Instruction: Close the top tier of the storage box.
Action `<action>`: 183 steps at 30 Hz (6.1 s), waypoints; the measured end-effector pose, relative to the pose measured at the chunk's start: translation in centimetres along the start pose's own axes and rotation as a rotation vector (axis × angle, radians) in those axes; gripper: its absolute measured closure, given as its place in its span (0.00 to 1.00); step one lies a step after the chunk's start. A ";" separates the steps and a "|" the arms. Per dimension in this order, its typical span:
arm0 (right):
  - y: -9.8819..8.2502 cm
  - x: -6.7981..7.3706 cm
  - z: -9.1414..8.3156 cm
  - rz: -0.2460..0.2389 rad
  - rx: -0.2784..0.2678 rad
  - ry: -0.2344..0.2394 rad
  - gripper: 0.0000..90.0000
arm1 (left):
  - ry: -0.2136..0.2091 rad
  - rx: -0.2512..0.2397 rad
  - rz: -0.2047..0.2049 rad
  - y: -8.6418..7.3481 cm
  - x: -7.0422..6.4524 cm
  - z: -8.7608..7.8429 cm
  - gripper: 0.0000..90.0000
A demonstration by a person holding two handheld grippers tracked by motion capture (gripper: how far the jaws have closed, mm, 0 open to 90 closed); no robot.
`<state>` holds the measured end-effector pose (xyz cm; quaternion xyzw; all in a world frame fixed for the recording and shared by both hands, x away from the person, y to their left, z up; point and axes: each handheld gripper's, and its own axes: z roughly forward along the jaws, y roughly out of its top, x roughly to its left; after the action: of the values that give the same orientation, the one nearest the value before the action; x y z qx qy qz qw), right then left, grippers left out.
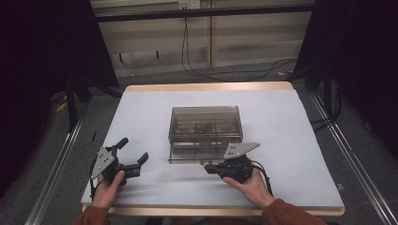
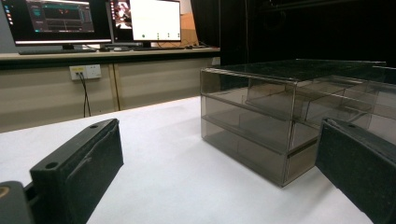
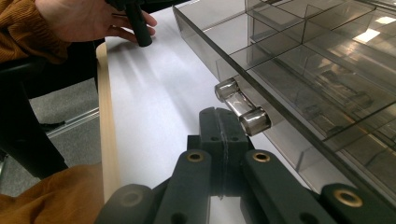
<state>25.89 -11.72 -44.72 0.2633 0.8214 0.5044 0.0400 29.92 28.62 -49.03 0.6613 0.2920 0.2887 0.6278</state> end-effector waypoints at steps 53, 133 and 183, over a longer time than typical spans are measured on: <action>0.6 -0.9 0.2 0.011 -0.022 -0.026 1.00 | 0.001 0.001 0.000 0.0 0.0 0.0 0.01; 1.2 -2.1 0.7 0.026 -0.036 -0.065 1.00 | 0.000 0.001 0.000 0.0 0.0 0.0 0.01; 1.6 -3.5 1.0 0.040 -0.051 -0.088 1.00 | 0.000 0.000 -0.001 0.0 0.0 0.0 0.01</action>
<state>29.82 -11.97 -44.55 0.3002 0.8003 0.5139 0.0726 29.92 28.61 -49.03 0.6612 0.2922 0.2885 0.6278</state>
